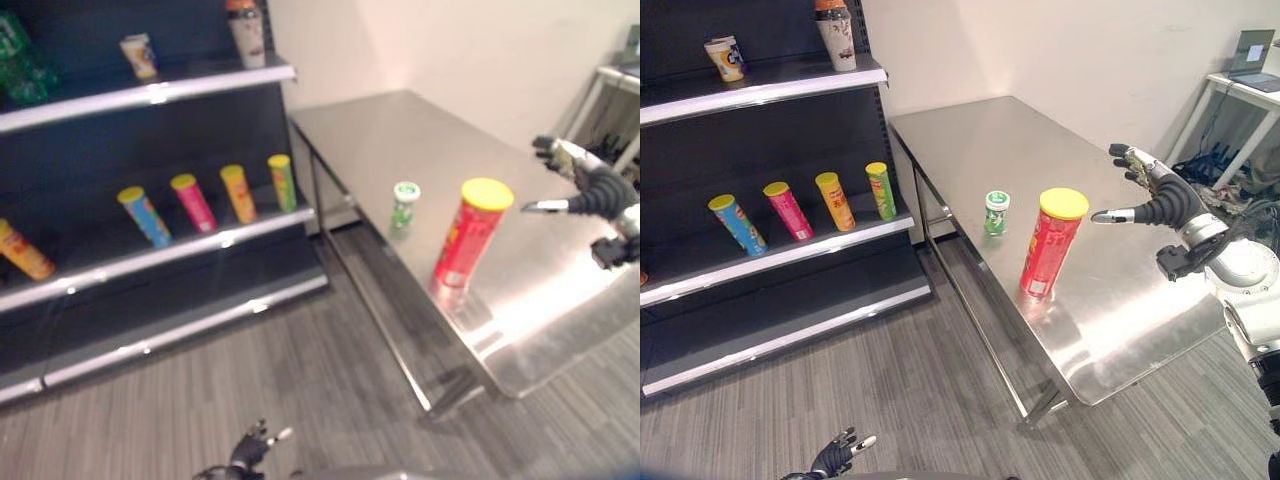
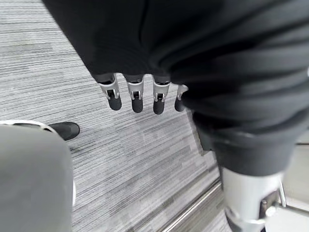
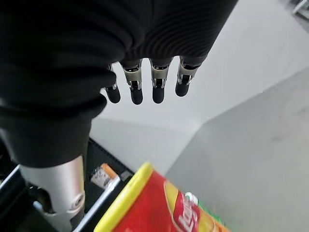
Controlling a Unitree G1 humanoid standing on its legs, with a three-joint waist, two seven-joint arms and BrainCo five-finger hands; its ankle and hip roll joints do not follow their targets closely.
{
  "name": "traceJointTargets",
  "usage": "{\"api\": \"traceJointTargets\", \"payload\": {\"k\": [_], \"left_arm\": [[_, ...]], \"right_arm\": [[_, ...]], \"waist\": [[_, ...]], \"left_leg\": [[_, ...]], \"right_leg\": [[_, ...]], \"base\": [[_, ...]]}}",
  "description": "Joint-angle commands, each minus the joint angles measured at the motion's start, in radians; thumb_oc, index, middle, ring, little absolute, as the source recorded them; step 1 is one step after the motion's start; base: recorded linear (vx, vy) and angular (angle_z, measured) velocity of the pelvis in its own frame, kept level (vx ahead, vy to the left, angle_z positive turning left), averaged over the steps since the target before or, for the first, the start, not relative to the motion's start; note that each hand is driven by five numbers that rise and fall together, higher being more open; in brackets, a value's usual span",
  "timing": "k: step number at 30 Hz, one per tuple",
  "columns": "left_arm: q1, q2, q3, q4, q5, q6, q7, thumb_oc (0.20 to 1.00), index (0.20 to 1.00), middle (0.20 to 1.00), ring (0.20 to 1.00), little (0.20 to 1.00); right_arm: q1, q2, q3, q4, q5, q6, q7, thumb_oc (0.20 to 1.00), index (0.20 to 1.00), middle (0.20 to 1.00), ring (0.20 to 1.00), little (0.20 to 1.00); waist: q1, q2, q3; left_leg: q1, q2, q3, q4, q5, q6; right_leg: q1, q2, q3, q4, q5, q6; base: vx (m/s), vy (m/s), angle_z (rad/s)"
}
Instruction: Put the goods on the table back onto the shelves and tidy them up.
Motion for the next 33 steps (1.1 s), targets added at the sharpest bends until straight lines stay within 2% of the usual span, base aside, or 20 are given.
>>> {"api": "traceJointTargets", "payload": {"k": [1, 16, 23, 24, 25, 26, 27, 33], "left_arm": [[-0.064, 0.013, -0.047, 0.037, 0.015, -0.019, -0.009, 1.000, 1.000, 1.000, 1.000, 1.000], [-0.056, 0.007, -0.056, 0.036, 0.002, -0.021, -0.017, 1.000, 1.000, 1.000, 1.000, 1.000], [-0.056, 0.007, -0.056, 0.036, 0.005, -0.021, -0.023, 1.000, 1.000, 1.000, 1.000, 1.000], [-0.052, 0.009, -0.057, 0.035, 0.006, -0.023, -0.027, 1.000, 1.000, 1.000, 1.000, 1.000], [-0.052, 0.008, -0.057, 0.035, 0.006, -0.023, -0.027, 1.000, 1.000, 1.000, 1.000, 1.000], [-0.050, 0.010, -0.057, 0.036, 0.008, -0.021, -0.031, 1.000, 1.000, 1.000, 1.000, 1.000], [-0.049, 0.009, -0.056, 0.036, 0.008, -0.021, -0.031, 1.000, 1.000, 1.000, 1.000, 1.000], [-0.054, 0.011, -0.051, 0.048, 0.009, -0.021, -0.032, 1.000, 1.000, 1.000, 1.000, 1.000]], "right_arm": [[-0.172, -0.054, 0.095, 0.012, 0.003, -0.014, 0.010, 1.000, 1.000, 1.000, 1.000, 1.000], [-0.256, -0.060, 0.261, 0.040, -0.007, 0.009, 0.069, 1.000, 1.000, 1.000, 1.000, 1.000], [-0.275, -0.092, 0.322, 0.023, 0.003, 0.026, 0.112, 1.000, 1.000, 1.000, 1.000, 1.000], [-0.281, -0.116, 0.350, 0.015, 0.012, 0.034, 0.137, 0.909, 0.909, 0.909, 0.909, 0.909], [-0.283, -0.116, 0.352, 0.016, 0.012, 0.034, 0.137, 0.755, 0.755, 0.755, 0.755, 0.755], [-0.295, -0.134, 0.378, 0.021, 0.010, 0.040, 0.147, 0.423, 0.423, 0.423, 0.423, 0.423], [-0.298, -0.133, 0.381, 0.021, 0.011, 0.040, 0.147, 0.200, 0.200, 0.200, 0.200, 0.200], [-0.346, -0.181, 0.436, 0.020, -0.004, 0.046, 0.157, 0.200, 0.200, 0.200, 0.200, 0.200]], "waist": [[0.041, -0.034, 0.028], [0.056, -0.041, 0.030], [0.057, -0.045, 0.032], [0.056, -0.048, 0.031], [0.055, -0.047, 0.031], [0.056, -0.050, 0.031], [0.055, -0.050, 0.031], [0.049, -0.055, 0.031]], "left_leg": [[0.065, 0.001, 0.041, 0.008, -0.058, -0.058], [0.065, 0.008, 0.031, 0.008, -0.053, -0.065], [0.062, 0.008, 0.029, 0.008, -0.052, -0.067], [0.062, 0.009, 0.029, 0.008, -0.053, -0.069], [0.062, 0.009, 0.029, 0.008, -0.053, -0.069], [0.062, 0.009, 0.030, 0.008, -0.053, -0.070], [0.062, 0.009, 0.030, 0.008, -0.053, -0.070], [0.063, 0.010, 0.038, 0.008, -0.055, -0.070]], "right_leg": [[0.084, 0.018, -0.044, 0.020, -0.101, 0.028], [0.091, 0.021, -0.063, 0.018, -0.102, 0.024], [0.089, 0.021, -0.067, 0.017, -0.101, 0.024], [0.089, 0.021, -0.068, 0.017, -0.101, 0.024], [0.089, 0.021, -0.068, 0.017, -0.101, 0.024], [0.089, 0.020, -0.069, 0.017, -0.101, 0.024], [0.089, 0.020, -0.069, 0.017, -0.101, 0.024], [0.088, 0.017, -0.068, 0.017, -0.097, 0.026]], "base": [[0.00, 0.003, 0.05], [0.00, -0.002, 0.06], [0.00, 0.000, 0.00], [0.00, 0.000, 0.00], [0.00, 0.000, 0.00], [0.00, 0.000, 0.00], [0.00, 0.000, 0.00], [0.00, 0.000, 0.00]]}}
